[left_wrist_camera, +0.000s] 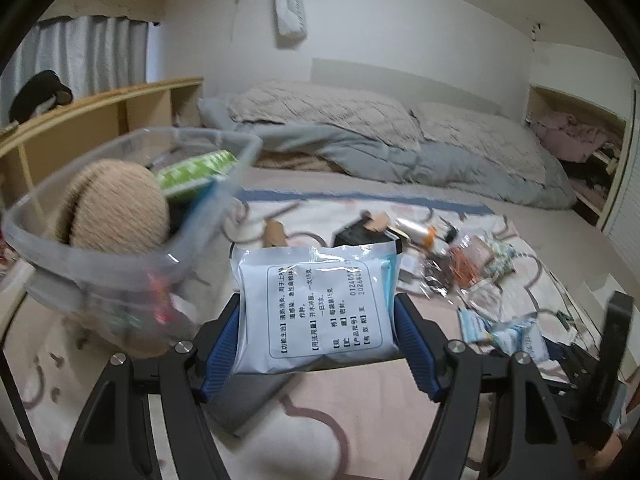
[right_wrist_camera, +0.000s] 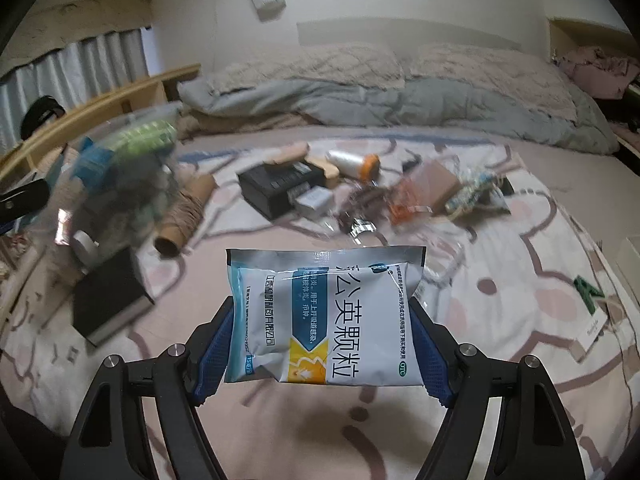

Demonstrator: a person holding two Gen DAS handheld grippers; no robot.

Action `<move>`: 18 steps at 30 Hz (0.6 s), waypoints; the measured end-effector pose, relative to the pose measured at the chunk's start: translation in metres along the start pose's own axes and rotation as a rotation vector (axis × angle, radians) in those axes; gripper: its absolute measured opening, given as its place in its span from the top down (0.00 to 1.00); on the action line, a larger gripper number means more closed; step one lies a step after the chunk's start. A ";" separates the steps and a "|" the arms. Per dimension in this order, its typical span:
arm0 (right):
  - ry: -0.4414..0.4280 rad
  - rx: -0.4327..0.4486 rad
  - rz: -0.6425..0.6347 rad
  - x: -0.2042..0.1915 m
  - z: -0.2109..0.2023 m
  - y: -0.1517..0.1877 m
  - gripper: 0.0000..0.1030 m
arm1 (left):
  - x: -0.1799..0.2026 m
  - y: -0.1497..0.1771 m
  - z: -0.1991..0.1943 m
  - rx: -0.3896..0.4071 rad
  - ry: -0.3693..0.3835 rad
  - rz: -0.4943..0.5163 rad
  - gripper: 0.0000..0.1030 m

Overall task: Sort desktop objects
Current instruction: 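Lift the white sachet with the left tool and carry it over the clear bin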

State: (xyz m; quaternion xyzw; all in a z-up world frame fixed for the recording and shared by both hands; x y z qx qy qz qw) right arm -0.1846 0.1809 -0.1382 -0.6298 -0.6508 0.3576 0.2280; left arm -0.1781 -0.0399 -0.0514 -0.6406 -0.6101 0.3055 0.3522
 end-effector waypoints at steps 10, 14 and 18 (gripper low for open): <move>-0.099 0.045 0.005 -0.033 -0.023 -0.016 0.23 | -0.094 -0.045 -0.020 0.064 -0.128 -0.070 0.29; -0.132 0.044 0.011 -0.044 -0.027 -0.018 0.23 | -0.135 -0.057 -0.026 0.070 -0.184 -0.096 0.29; -0.147 0.060 -0.008 -0.054 -0.034 -0.023 0.23 | -0.179 -0.063 -0.033 0.059 -0.256 -0.107 0.29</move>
Point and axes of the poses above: each gripper's, at about its wrist camera, not at the fingertips, and z roughly the way its jaws point, x to its right, y to its underside, the point moved 10 cm from there along z, roughly the way its jaws point, and after that the axes turned 2 degrees about z, right-handed, at the moved point
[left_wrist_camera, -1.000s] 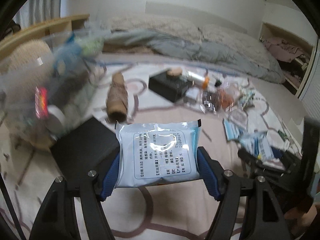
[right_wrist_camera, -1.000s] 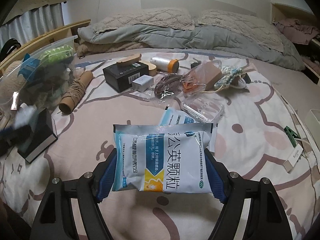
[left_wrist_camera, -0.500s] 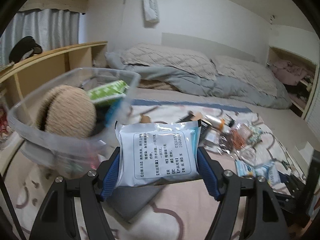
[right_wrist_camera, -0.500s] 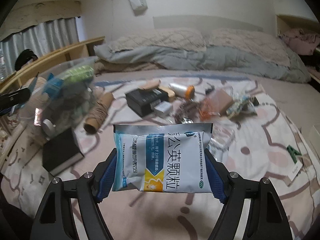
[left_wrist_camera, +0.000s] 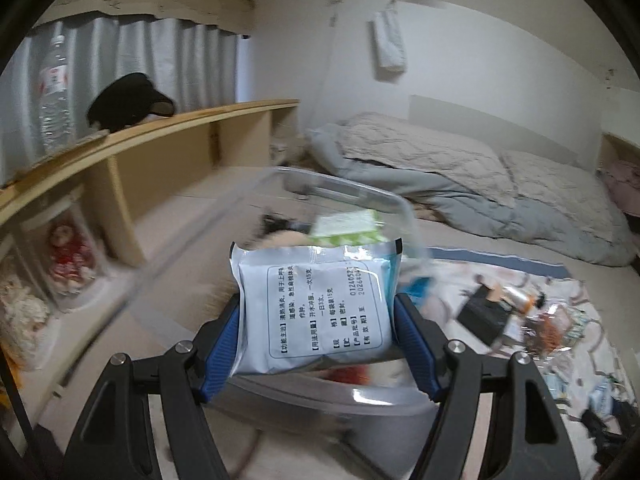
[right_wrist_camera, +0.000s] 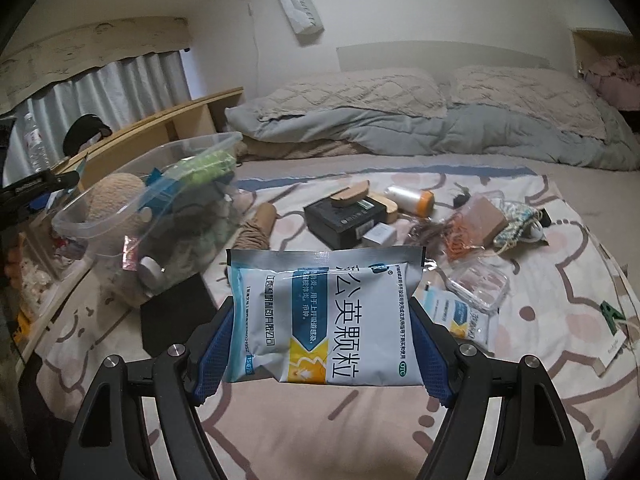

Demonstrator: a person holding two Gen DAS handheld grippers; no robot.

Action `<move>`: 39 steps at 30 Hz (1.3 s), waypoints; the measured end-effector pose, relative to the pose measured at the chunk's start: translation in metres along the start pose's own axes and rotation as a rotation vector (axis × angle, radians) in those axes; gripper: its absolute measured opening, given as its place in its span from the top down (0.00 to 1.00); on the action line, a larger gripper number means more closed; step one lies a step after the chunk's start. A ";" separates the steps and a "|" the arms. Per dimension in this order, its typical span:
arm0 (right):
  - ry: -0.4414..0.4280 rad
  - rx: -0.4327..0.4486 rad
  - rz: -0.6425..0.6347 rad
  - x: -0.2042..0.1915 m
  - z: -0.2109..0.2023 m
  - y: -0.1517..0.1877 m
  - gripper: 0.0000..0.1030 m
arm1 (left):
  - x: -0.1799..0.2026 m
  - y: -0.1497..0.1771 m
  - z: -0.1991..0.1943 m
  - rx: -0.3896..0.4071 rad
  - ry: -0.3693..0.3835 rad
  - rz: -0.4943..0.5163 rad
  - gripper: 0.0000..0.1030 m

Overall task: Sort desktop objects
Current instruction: 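Lift the white sachet with the left tool and carry it over the clear bin, then lower the white sachet into the bin and open the left tool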

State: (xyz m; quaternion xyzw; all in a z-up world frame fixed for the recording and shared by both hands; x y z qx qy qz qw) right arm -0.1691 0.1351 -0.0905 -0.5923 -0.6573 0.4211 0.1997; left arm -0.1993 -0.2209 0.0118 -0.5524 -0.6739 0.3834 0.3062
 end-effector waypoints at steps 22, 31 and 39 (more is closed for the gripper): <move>-0.067 0.016 -0.003 -0.035 -0.006 -0.015 0.23 | -0.051 0.021 0.059 -0.343 -0.173 0.467 0.29; -0.076 0.019 0.001 -0.036 -0.008 -0.014 0.23 | -0.032 0.027 0.075 -0.406 -0.110 0.518 0.27; -0.074 0.023 0.034 -0.025 -0.009 -0.016 0.23 | -0.039 0.024 0.071 -0.391 -0.004 0.364 0.07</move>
Point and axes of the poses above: each gripper's, at about its wrist camera, not at the fingertips, and z roughly the way its jaws point, x to its right, y to its underside, the point moved 10 cm from there along z, roughly the way its jaws point, and after that the axes turned 2 degrees about z, right-handed, at the moved point
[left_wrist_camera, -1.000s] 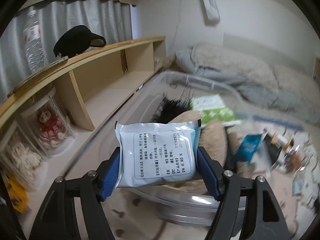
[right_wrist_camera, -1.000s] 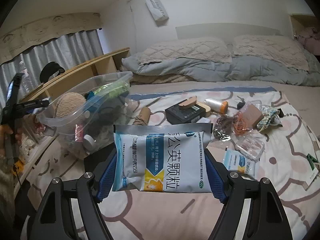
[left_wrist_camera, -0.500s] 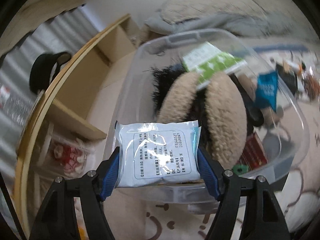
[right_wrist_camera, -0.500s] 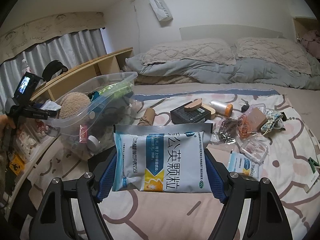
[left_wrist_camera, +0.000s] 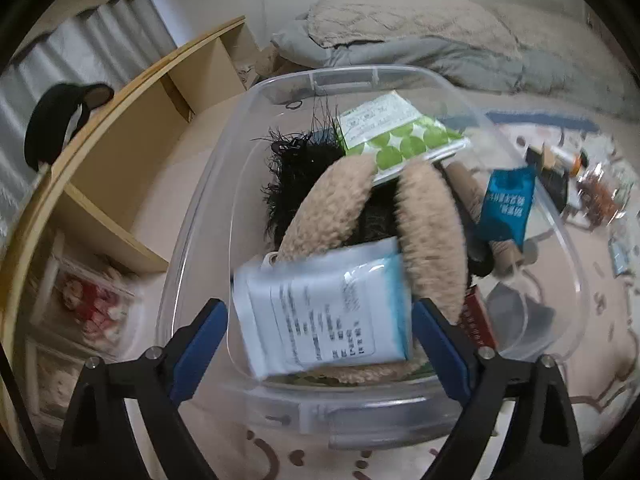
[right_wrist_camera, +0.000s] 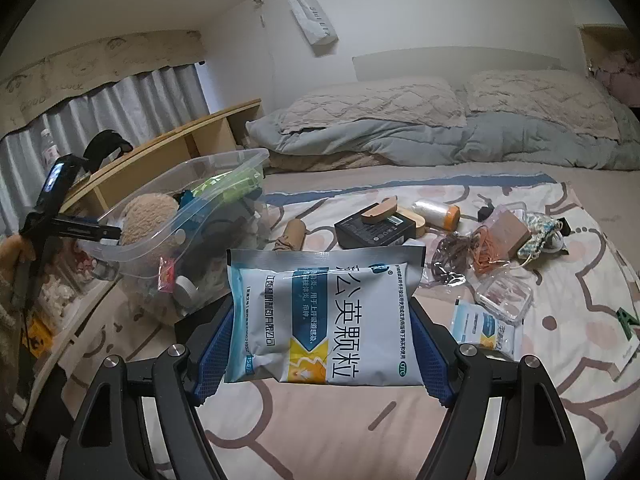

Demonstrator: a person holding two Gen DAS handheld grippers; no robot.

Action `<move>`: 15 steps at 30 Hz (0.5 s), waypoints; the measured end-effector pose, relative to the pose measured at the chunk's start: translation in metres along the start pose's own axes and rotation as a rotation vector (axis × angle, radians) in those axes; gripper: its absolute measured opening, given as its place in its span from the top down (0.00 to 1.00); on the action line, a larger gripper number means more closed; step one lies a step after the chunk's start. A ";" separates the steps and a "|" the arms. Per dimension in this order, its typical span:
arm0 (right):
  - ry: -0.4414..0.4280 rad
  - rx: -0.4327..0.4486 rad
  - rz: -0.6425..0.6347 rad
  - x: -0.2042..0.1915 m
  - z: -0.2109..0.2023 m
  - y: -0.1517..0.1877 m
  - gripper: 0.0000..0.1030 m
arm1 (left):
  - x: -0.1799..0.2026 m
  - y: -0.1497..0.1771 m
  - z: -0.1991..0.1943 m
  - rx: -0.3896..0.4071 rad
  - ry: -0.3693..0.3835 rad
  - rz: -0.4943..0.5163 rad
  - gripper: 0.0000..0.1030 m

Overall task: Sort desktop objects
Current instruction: 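Lower the white sachet into the bin and open the left tool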

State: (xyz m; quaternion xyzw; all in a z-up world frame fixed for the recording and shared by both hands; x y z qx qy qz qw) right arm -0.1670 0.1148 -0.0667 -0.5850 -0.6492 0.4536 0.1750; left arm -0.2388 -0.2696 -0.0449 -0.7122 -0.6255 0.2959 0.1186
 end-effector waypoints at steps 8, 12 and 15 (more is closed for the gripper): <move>-0.012 0.001 -0.004 -0.006 -0.001 -0.001 0.23 | -0.014 -0.005 -0.032 0.072 0.025 -0.063 0.03; -0.016 0.006 -0.009 -0.010 -0.003 -0.002 0.23 | -0.026 -0.002 -0.027 0.012 -0.067 -0.026 0.03; -0.019 0.009 -0.011 -0.012 -0.003 -0.003 0.23 | -0.031 0.004 -0.013 -0.061 -0.109 0.013 0.03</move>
Point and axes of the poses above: each gripper's, at about its wrist camera, not at the fingertips, and z roughly the way its jaws point, x to its right, y to its underside, the point moved 10 cm from there along z, roughly the way its jaws point, and after that the axes turned 2 degrees about z, right-handed, at the moved point
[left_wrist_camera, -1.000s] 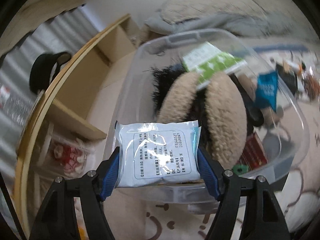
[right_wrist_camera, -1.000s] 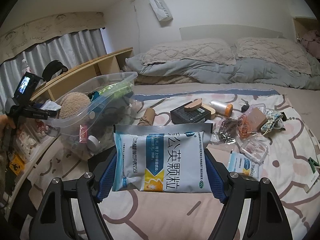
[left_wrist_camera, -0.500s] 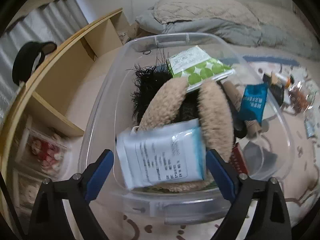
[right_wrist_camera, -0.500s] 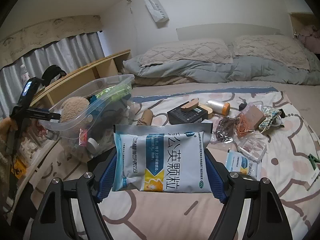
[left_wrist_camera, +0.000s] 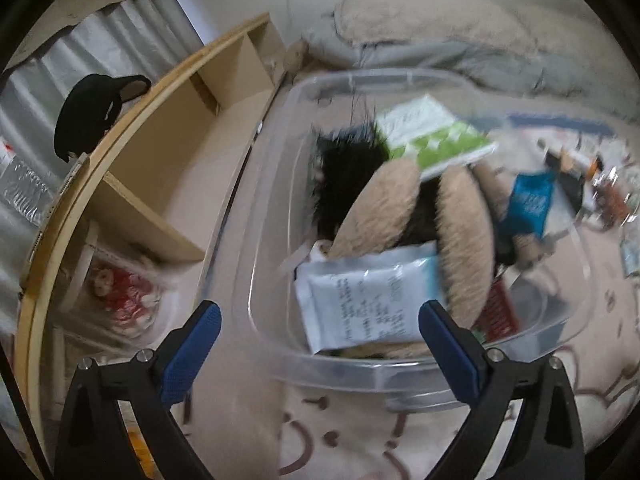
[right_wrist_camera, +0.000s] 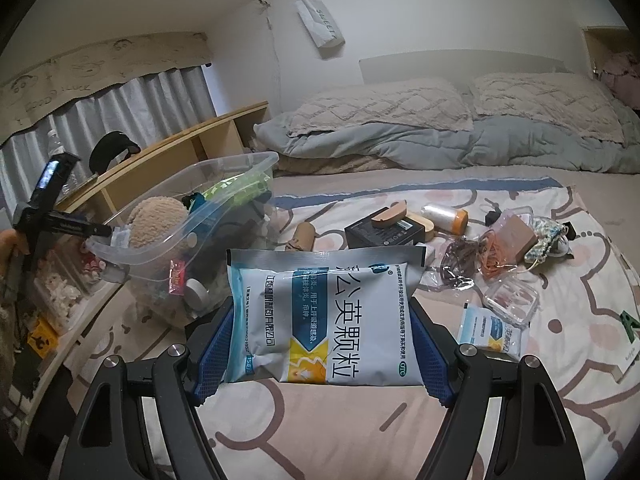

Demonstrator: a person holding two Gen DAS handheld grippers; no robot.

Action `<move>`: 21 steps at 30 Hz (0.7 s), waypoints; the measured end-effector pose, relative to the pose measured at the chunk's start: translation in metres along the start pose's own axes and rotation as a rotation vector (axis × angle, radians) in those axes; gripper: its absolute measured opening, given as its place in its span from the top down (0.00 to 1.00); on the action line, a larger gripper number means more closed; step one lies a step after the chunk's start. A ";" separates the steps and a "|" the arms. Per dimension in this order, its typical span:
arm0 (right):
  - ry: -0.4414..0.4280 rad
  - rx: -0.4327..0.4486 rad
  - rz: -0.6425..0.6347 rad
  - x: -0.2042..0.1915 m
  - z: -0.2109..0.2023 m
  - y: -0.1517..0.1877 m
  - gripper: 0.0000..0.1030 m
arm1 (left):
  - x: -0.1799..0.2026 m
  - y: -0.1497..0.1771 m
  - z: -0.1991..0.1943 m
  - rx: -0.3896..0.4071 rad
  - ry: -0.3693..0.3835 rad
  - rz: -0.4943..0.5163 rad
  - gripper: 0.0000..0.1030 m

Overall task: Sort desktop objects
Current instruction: 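Lower the white sachet into the bin and open the left tool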

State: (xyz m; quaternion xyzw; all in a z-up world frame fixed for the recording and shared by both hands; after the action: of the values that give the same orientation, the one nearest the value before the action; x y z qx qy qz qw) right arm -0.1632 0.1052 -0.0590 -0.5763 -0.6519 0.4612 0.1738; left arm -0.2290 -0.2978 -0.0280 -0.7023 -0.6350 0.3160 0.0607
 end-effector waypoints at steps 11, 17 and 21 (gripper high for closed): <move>0.002 -0.011 0.017 0.010 0.004 0.002 0.23 | 0.007 -0.003 0.039 -0.132 -0.079 0.079 0.00; 0.008 -0.030 0.048 0.022 0.009 0.006 0.23 | 0.022 -0.013 0.053 -0.155 -0.121 0.167 0.00; 0.008 -0.030 0.054 0.025 0.007 0.006 0.23 | 0.029 -0.008 0.061 -0.175 -0.070 0.152 0.00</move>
State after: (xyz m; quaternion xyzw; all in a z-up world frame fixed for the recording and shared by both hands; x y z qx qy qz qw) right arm -0.1717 0.1249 -0.0753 -0.5980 -0.6422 0.4536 0.1556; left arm -0.2678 -0.2882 -0.0829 -0.7395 -0.6071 0.2871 -0.0471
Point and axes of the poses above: each gripper's, at about its wrist camera, not at the fingertips, and z roughly the way its jaws point, x to its right, y to its underside, the point moved 10 cm from there along z, roughly the way its jaws point, and after that the axes turned 2 degrees about z, right-handed, at the moved point
